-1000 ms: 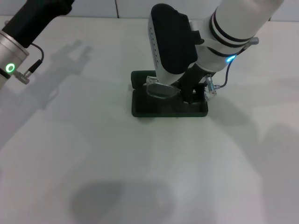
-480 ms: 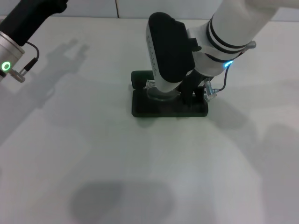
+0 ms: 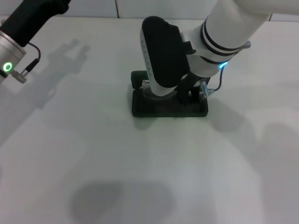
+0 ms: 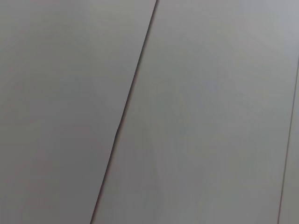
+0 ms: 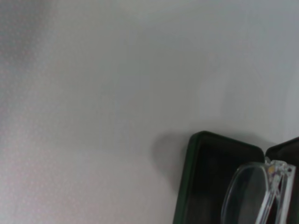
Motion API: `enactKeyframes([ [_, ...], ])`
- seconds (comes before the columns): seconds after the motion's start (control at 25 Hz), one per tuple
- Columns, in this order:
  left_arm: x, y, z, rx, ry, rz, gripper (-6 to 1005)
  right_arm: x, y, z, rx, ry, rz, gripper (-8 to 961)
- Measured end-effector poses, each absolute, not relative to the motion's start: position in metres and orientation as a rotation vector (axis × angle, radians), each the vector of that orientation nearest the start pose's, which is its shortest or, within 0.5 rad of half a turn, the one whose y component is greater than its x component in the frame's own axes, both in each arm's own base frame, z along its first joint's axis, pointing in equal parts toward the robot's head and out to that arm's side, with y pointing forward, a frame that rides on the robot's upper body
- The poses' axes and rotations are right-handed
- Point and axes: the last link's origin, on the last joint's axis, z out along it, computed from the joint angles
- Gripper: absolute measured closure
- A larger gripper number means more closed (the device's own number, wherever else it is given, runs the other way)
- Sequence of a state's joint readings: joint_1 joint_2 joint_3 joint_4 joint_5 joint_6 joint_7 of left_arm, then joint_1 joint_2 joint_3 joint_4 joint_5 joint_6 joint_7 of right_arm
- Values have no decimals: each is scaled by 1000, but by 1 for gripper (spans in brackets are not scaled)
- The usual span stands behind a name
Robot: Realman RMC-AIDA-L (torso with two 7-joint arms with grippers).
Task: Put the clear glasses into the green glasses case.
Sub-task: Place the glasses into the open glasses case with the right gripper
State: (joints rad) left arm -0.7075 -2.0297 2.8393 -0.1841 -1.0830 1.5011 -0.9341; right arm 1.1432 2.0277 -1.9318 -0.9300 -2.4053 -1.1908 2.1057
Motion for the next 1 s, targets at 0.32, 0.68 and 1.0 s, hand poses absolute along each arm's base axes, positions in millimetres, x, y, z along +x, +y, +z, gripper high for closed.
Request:
enactKeyframes([
  [0.32,-250,383,36,-1918,-560,-1279,427,56,393,-103,-2772,-564,-831,836],
  [0.68,-250,383,35,-1921,-560,-1280,426,55,390,-106,-2767,-551,-860,827],
  [1.0,-249,383,34,-1926,-559,-1283,424,52,388,-105,-2775,-548,-857,804],
])
